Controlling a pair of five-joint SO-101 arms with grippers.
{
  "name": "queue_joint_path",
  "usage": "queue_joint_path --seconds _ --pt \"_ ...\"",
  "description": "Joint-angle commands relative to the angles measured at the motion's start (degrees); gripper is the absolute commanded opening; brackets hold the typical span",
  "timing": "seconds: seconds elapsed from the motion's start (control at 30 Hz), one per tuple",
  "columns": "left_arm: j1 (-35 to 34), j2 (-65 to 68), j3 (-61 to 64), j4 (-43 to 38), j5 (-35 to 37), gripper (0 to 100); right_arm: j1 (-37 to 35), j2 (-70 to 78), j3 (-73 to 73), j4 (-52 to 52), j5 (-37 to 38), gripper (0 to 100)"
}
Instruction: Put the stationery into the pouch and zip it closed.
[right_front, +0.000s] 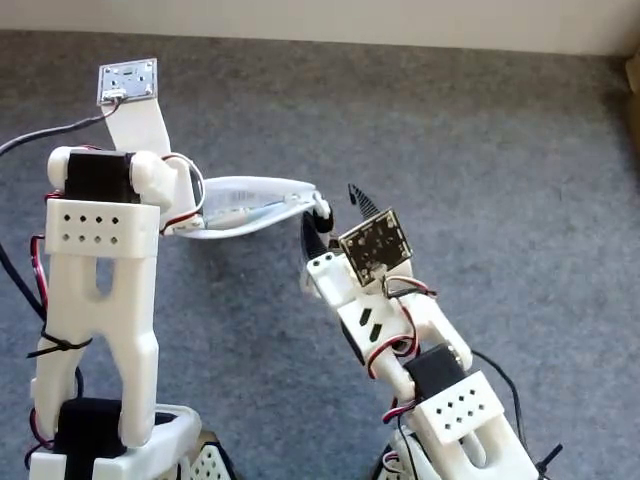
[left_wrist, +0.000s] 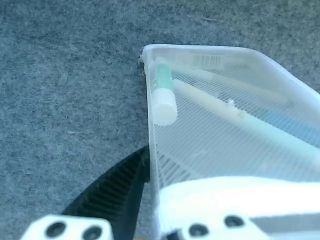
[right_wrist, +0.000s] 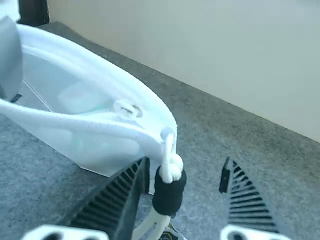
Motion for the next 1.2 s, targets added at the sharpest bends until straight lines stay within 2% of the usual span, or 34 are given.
queue_joint_path --seconds 0.0,0.33,1.0,1.17 --pt "0.31 0.92 0.84 -0.26 -0.26 1 0.48 -1.8 -0.66 -1.27 -0.35 21.3" --pt "0.31 0.92 0.84 0.0 -0.26 1 0.57 7.52 -2.15 -1.63 -0.35 21.3" --pt "0.31 0.92 0.84 -0.26 -0.26 1 0.66 7.25 -2.68 -1.36 -0.18 21.3" --pt "0.31 0.92 0.84 -0.35 -0.35 1 0.48 1.01 -2.51 -1.27 -0.09 21.3"
